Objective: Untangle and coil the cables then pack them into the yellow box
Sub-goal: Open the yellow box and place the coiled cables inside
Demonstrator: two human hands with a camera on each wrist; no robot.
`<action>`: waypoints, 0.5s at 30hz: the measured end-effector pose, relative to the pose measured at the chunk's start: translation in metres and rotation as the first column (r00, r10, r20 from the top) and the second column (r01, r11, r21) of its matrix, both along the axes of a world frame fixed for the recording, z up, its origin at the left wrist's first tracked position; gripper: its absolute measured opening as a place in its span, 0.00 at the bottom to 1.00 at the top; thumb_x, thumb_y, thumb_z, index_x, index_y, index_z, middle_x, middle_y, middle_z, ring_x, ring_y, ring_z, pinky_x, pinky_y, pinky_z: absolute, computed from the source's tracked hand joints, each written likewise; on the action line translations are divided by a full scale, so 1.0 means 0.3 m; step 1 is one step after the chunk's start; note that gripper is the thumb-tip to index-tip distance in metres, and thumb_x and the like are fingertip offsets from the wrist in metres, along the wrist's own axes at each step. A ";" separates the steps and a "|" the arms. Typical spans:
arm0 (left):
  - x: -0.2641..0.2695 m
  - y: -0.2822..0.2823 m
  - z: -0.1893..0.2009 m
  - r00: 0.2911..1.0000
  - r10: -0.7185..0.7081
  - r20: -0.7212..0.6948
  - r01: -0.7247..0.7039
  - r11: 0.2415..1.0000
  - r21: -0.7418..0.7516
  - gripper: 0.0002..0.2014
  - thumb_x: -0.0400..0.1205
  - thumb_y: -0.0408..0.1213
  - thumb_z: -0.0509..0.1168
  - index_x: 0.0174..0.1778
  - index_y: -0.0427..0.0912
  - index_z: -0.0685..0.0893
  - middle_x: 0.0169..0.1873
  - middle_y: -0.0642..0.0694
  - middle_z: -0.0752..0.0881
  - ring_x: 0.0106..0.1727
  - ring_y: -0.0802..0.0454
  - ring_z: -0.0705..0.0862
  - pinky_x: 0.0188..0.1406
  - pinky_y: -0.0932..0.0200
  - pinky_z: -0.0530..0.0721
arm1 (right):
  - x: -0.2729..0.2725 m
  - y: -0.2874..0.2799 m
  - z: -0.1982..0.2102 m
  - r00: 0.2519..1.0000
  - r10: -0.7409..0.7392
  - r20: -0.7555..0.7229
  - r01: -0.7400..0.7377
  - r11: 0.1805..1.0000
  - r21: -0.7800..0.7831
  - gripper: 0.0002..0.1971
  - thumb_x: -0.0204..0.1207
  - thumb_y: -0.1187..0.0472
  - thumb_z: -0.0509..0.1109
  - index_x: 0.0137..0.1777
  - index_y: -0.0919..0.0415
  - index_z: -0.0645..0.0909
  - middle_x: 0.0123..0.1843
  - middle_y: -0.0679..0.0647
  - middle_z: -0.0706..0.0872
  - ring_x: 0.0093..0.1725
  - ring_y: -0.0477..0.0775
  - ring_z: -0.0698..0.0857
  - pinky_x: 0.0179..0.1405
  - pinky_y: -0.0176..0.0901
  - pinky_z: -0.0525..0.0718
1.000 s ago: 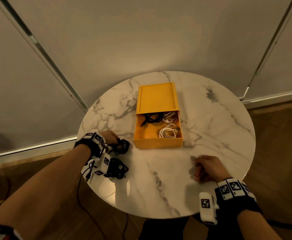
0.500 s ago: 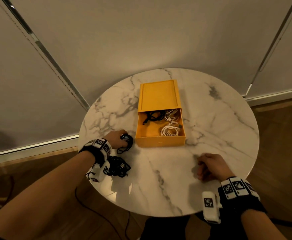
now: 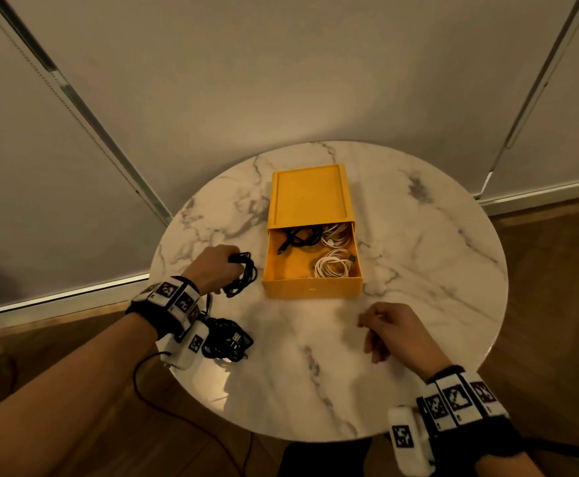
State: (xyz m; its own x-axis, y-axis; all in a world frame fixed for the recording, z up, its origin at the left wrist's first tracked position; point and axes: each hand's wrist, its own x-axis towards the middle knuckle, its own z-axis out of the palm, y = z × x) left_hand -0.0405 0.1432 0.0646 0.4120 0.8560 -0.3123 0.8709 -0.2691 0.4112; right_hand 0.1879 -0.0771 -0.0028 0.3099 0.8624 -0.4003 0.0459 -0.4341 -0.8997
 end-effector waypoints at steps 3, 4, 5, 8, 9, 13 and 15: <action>0.083 -0.107 0.039 0.994 -0.112 -0.005 0.112 0.992 0.050 0.08 0.82 0.32 0.57 0.37 0.40 0.74 0.30 0.43 0.79 0.29 0.47 0.75 0.26 0.57 0.71 | -0.106 0.020 0.113 0.994 0.085 -0.074 -0.067 0.973 0.219 0.12 0.82 0.55 0.67 0.47 0.65 0.84 0.31 0.66 0.87 0.22 0.59 0.82 0.22 0.42 0.80; 0.111 -0.144 0.039 0.990 -0.142 0.007 0.141 0.988 0.063 0.07 0.82 0.33 0.58 0.38 0.39 0.74 0.30 0.43 0.79 0.29 0.47 0.74 0.26 0.57 0.69 | -0.138 0.028 0.139 0.989 0.113 -0.097 -0.085 0.964 0.253 0.14 0.80 0.51 0.68 0.50 0.63 0.84 0.33 0.66 0.88 0.23 0.58 0.83 0.22 0.41 0.79; 0.136 -0.177 0.032 0.986 -0.164 0.018 0.163 0.984 0.076 0.06 0.82 0.34 0.59 0.39 0.39 0.74 0.31 0.42 0.79 0.29 0.47 0.74 0.26 0.57 0.69 | -0.163 0.033 0.158 0.986 0.130 -0.107 -0.097 0.958 0.270 0.15 0.78 0.48 0.69 0.51 0.61 0.84 0.35 0.64 0.88 0.24 0.58 0.84 0.23 0.41 0.79; 0.187 -0.255 -0.003 0.977 -0.208 0.038 0.203 0.973 0.108 0.06 0.79 0.37 0.63 0.44 0.37 0.76 0.35 0.40 0.81 0.35 0.40 0.78 0.30 0.52 0.73 | -0.201 0.037 0.169 0.993 0.109 -0.038 -0.095 0.957 0.274 0.16 0.75 0.45 0.72 0.52 0.57 0.83 0.35 0.60 0.88 0.24 0.57 0.85 0.24 0.38 0.78; 0.194 -0.277 -0.015 0.974 -0.222 0.044 0.216 0.970 0.110 0.07 0.79 0.37 0.63 0.45 0.37 0.76 0.36 0.40 0.81 0.37 0.39 0.79 0.32 0.50 0.75 | -0.204 0.034 0.164 0.996 0.089 -0.011 -0.083 0.956 0.281 0.15 0.76 0.46 0.72 0.51 0.58 0.83 0.35 0.59 0.88 0.23 0.56 0.85 0.24 0.37 0.78; 0.211 -0.351 -0.020 0.973 -0.141 0.184 0.138 0.990 0.028 0.03 0.77 0.35 0.62 0.41 0.39 0.77 0.35 0.41 0.81 0.32 0.40 0.82 0.24 0.47 0.83 | -0.181 0.016 0.124 1.000 -0.016 0.026 0.007 0.949 0.315 0.08 0.79 0.56 0.72 0.44 0.60 0.84 0.31 0.58 0.87 0.23 0.58 0.86 0.24 0.42 0.78; 0.213 -0.374 -0.003 0.948 -0.038 0.315 0.076 0.991 -0.110 0.02 0.78 0.30 0.61 0.43 0.37 0.79 0.36 0.39 0.83 0.26 0.43 0.84 0.15 0.59 0.77 | -0.165 0.012 0.113 0.997 -0.075 0.009 0.068 0.939 0.336 0.06 0.78 0.58 0.73 0.41 0.59 0.85 0.31 0.57 0.87 0.23 0.56 0.86 0.24 0.42 0.78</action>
